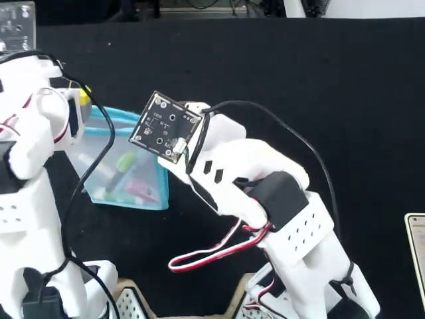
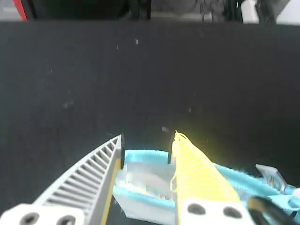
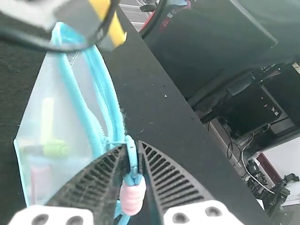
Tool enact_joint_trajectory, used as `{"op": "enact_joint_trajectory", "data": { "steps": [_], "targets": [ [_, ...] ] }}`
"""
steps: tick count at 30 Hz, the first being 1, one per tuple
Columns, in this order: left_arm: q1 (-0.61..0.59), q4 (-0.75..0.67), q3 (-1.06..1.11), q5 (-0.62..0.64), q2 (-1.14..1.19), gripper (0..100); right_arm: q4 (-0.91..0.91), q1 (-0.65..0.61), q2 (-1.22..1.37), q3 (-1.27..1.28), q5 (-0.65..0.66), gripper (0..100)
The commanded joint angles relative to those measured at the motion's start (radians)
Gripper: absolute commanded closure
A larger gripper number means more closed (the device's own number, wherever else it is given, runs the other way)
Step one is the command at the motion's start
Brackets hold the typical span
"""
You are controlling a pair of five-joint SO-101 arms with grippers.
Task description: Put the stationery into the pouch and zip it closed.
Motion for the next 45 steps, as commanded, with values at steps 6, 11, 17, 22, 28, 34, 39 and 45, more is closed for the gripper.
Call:
{"op": "enact_joint_trajectory", "data": {
  "steps": [6, 11, 17, 22, 28, 34, 39, 45],
  "targets": [
    [0.013, 0.129, -0.099, 0.002, -0.028, 82, -0.003, -0.012, -0.008, -0.056, -0.006, 98.8],
    [0.005, 0.143, -0.05, -0.075, -0.097, 82, -0.003, -0.014, -0.008, -0.056, -0.009, 98.8],
    [0.013, 0.143, 0.128, -0.141, -0.307, 82, -0.003, -0.014, -0.008, -0.056, -0.005, 98.8],
    [0.015, 0.124, 0.34, -0.189, -0.468, 82, -0.003, -0.017, -0.008, -0.062, -0.009, 98.8],
    [0.015, -0.115, 0.7, -0.284, -0.482, 83, 0.003, -0.02, -0.01, -0.073, -0.009, 98.8],
    [0.004, -0.457, 0.978, -0.279, -0.494, 83, 0.043, -0.06, -0.01, -0.076, -0.002, 98.8],
    [0.004, -0.545, 1.043, -0.278, -0.494, 83, 0.083, -0.16, -0.01, -0.076, 0.011, 98.8],
    [-0.045, -0.542, 1.049, -0.137, -0.494, 83, 0.126, -0.209, -0.01, -0.076, 0.08, 98.8]
  ]
}}
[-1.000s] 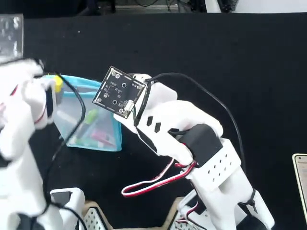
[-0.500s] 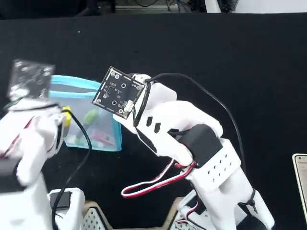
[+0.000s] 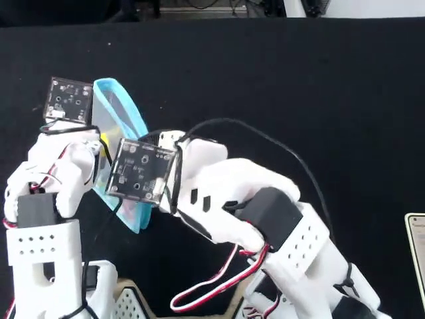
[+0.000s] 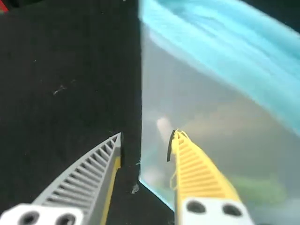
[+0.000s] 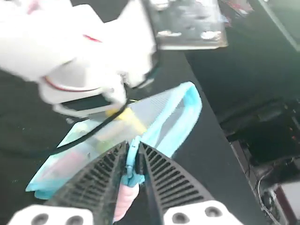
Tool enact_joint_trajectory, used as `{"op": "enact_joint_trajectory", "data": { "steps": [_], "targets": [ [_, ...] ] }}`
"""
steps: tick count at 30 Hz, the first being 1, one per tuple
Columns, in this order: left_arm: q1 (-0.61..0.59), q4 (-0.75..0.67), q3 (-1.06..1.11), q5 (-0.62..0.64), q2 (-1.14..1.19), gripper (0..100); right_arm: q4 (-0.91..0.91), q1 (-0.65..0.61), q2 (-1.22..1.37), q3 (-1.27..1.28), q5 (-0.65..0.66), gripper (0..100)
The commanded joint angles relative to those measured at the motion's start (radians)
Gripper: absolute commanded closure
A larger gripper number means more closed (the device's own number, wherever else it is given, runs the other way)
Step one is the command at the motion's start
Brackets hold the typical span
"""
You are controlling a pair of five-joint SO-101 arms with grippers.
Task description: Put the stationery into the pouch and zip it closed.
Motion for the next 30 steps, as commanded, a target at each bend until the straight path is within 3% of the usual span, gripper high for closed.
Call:
{"op": "enact_joint_trajectory", "data": {
  "steps": [1, 6, 16, 21, 30],
  "targets": [
    [-0.053, -0.012, -0.015, 0.101, -0.012, 83, 0.012, -0.028, -0.005, -0.047, 0.021, 98.8],
    [-0.166, 0.066, -0.016, 0.14, -0.012, 83, 0.012, -0.026, -0.005, -0.047, 0.021, 98.8],
    [-0.163, 0.235, -0.024, 0.083, -0.173, 83, 0.003, -0.061, -0.104, -0.042, 0.014, 98.8],
    [-0.067, 0.373, -0.013, -0.034, -0.423, 83, 0.003, -0.061, -0.076, -0.042, 0.014, 98.8],
    [0.108, 0.489, -0.004, -0.037, -0.723, 82, 0.011, -0.055, -0.053, -0.042, 0.02, 98.8]
  ]
}}
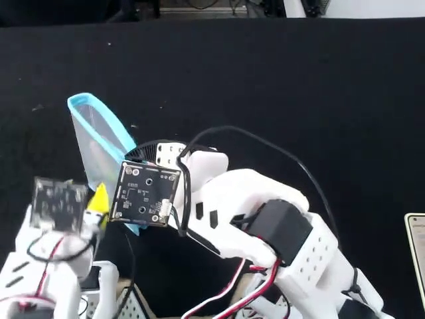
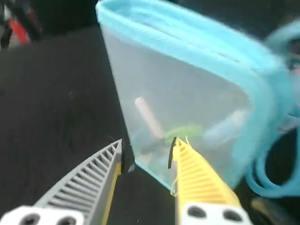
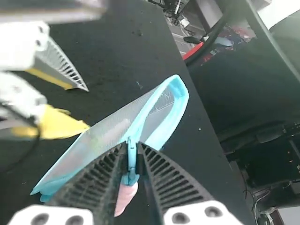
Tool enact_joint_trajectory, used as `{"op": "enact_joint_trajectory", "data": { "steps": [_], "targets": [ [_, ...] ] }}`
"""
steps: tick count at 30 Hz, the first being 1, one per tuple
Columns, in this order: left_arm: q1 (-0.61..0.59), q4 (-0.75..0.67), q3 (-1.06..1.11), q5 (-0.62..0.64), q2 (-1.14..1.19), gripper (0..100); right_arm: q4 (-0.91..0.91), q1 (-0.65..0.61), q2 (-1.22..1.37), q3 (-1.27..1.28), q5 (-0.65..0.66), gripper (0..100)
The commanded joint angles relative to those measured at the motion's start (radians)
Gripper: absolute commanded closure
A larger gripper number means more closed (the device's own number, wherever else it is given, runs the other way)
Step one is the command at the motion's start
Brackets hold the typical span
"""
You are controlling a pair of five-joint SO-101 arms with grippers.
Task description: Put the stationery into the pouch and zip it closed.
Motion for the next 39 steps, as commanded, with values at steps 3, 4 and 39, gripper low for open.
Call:
{"op": "enact_joint_trajectory", "data": {
  "steps": [3, 4, 39],
  "targets": [
    [0.081, 0.041, -0.005, -0.008, -0.092, 82, 0.005, -0.005, 0.007, -0.036, 0.008, 98.8],
    [0.091, 0.048, -0.005, -0.008, -0.11, 82, 0.005, -0.005, 0.007, -0.036, 0.008, 98.8],
    [-0.151, -0.048, 0.13, -0.009, -0.144, 76, 0.049, -0.005, 0.007, -0.036, 0.009, 98.8]
  ]
}}
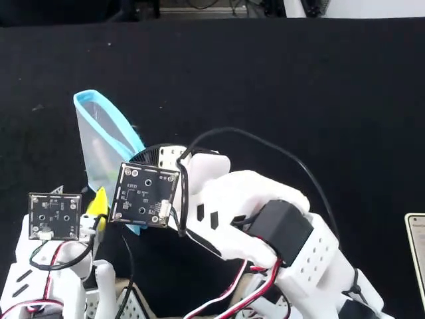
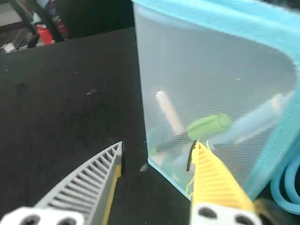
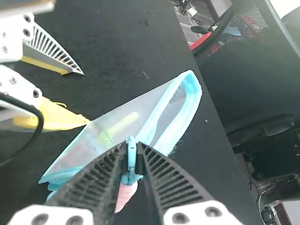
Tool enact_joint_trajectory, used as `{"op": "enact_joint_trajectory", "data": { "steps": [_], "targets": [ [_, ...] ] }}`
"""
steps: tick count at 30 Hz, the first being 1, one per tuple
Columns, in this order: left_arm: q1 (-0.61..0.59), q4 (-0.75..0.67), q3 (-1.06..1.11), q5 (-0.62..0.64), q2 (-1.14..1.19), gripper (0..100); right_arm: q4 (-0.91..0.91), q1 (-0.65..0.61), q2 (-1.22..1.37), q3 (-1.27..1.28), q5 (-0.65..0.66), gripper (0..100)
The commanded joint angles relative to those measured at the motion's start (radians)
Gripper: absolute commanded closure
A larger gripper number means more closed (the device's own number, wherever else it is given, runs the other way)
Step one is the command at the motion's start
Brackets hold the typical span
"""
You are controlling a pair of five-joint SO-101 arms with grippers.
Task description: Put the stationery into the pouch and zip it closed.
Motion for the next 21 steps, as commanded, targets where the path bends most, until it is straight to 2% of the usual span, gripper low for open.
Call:
{"op": "enact_joint_trajectory", "data": {
  "steps": [1, 7, 10, 14, 18, 21],
  "targets": [
    [-0.002, -0.015, -0.028, -0.005, 0.0, 76, -0.002, -0.006, 0.007, -0.036, 0.009, 98.8],
    [0.209, 0.101, -0.12, 0.005, 0.0, 76, 0.002, -0.009, -0.016, -0.035, 0.003, 98.8],
    [0.308, 0.11, -0.166, 0.127, 0.0, 76, 0.002, -0.012, -0.045, -0.038, 0.002, 98.8],
    [0.321, 0.086, -0.171, 0.295, 0.0, 76, 0.003, -0.012, -0.079, -0.035, -0.005, 98.8],
    [0.326, 0.069, -0.13, 0.307, 0.0, 76, -0.005, -0.012, -0.111, -0.025, -0.098, 98.8],
    [0.323, 0.003, -0.09, 0.308, 0.0, 76, 0.003, -0.012, -0.134, -0.024, -0.115, 98.8]
  ]
}}
